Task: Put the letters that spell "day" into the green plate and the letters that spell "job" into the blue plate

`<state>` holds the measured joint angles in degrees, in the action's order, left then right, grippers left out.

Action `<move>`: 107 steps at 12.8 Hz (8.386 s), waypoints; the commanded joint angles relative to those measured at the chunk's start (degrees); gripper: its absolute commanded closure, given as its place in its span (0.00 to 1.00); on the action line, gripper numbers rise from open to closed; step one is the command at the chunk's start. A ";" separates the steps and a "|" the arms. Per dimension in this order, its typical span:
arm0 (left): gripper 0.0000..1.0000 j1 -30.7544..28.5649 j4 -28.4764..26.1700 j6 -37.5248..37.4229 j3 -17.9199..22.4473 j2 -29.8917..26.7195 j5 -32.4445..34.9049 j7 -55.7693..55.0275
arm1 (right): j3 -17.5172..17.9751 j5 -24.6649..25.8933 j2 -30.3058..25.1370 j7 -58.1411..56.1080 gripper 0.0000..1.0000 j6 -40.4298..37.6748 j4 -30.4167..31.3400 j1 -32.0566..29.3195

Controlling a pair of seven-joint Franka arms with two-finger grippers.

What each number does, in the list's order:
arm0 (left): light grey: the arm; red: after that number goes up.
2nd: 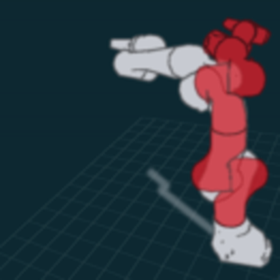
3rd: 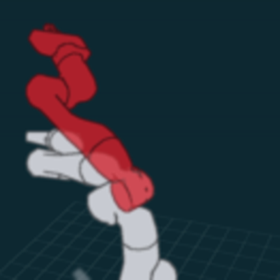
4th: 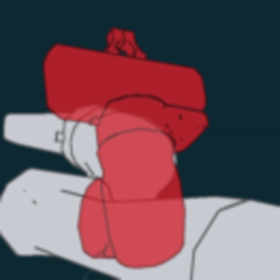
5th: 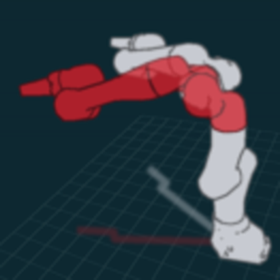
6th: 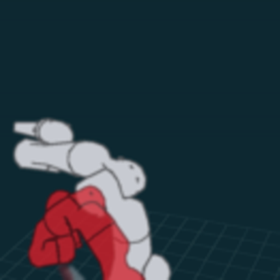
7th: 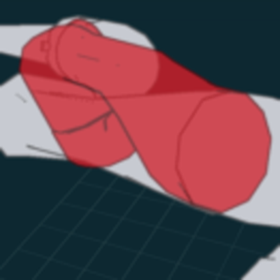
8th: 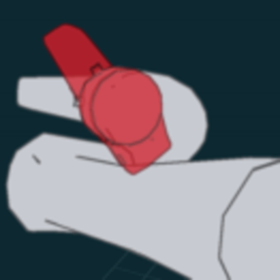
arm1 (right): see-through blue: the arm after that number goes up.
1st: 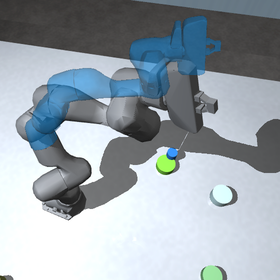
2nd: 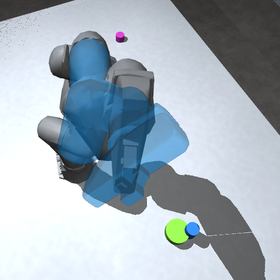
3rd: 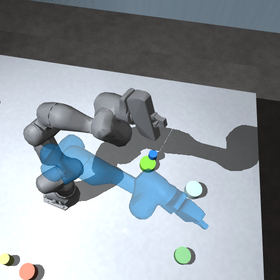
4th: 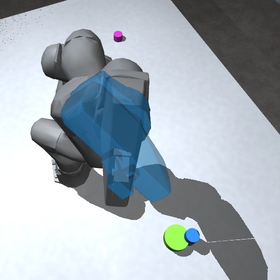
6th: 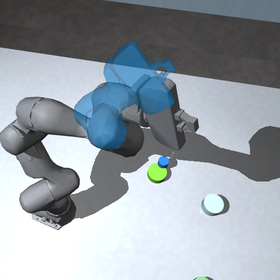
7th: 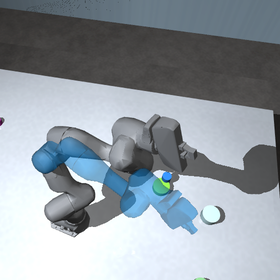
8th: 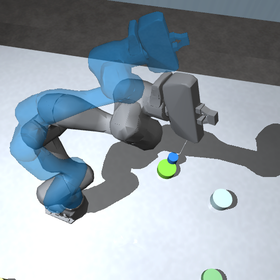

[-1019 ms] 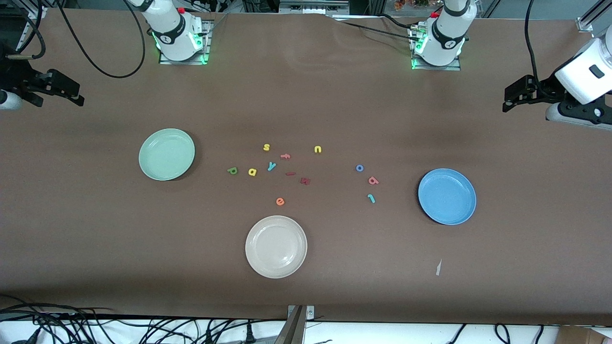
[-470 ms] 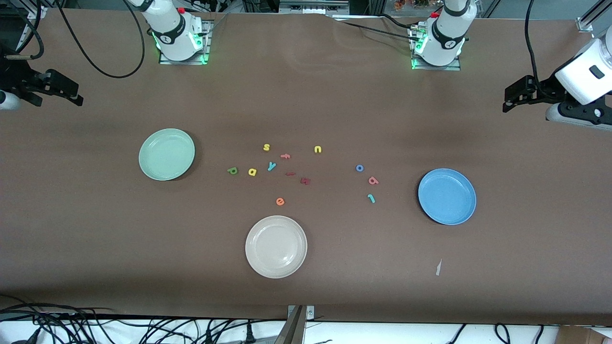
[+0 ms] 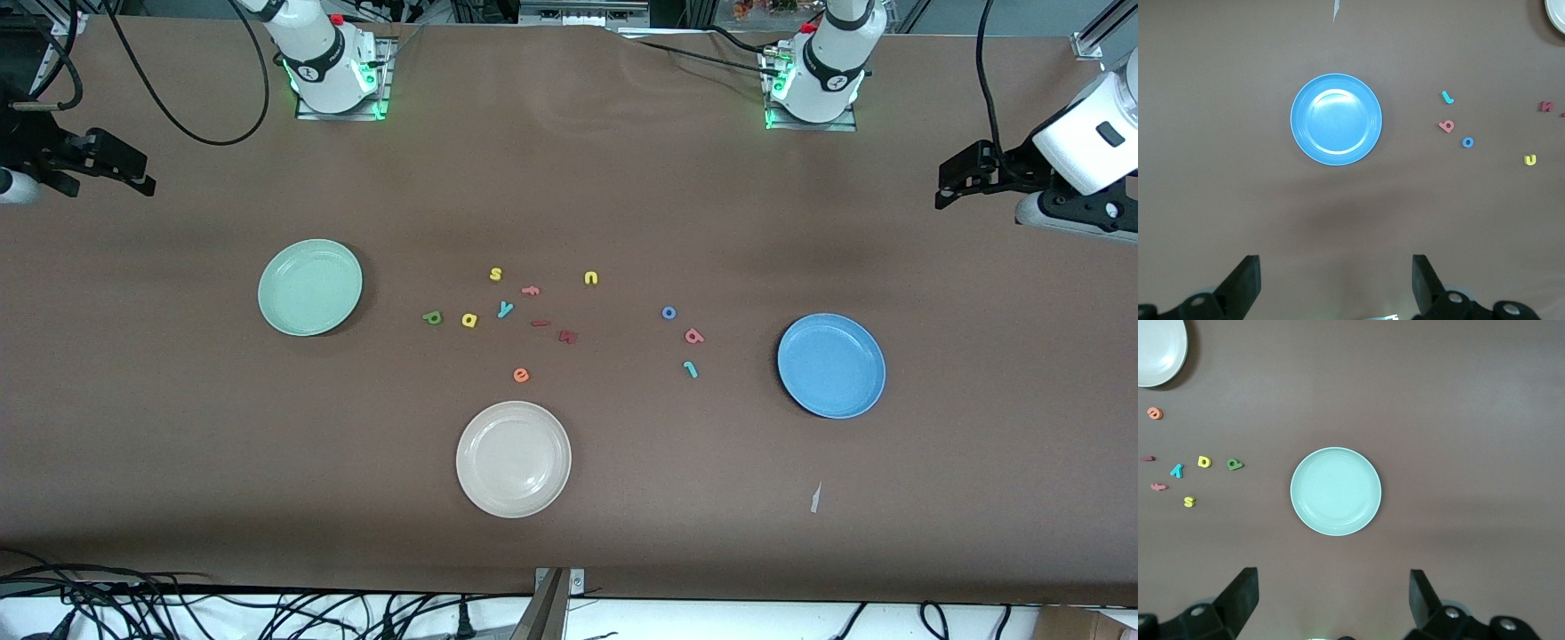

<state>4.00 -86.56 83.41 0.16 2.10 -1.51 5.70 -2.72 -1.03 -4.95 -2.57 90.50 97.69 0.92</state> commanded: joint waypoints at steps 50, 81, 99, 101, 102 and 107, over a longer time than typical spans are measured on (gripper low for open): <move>0.00 0.40 1.75 -0.53 -0.07 0.71 -1.12 -0.34 | 3.16 1.29 24.18 49.90 0.00 23.64 3.64 26.47; 0.00 0.93 -11.00 22.30 0.72 13.44 1.78 0.54 | 2.55 10.00 36.78 60.49 0.77 55.95 13.67 31.60; 0.00 19.47 -10.47 41.83 3.80 30.94 -5.07 0.63 | -13.03 -4.12 24.02 17.41 0.00 37.68 21.00 31.33; 0.00 21.92 -10.73 44.20 3.80 32.61 -7.35 -0.59 | -9.77 -4.85 28.49 17.51 0.00 35.54 14.92 31.51; 0.00 22.19 -11.34 46.21 3.80 33.05 -9.10 -2.17 | -8.45 -4.94 29.12 17.86 0.00 35.97 14.72 31.59; 0.00 24.04 -19.33 55.79 3.71 32.79 -10.09 -6.57 | -6.77 -5.38 29.74 32.70 0.04 40.18 14.81 32.56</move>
<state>26.33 -102.82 135.78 2.89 35.71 -9.49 0.18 -10.09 -5.50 24.65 25.99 129.96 113.49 33.02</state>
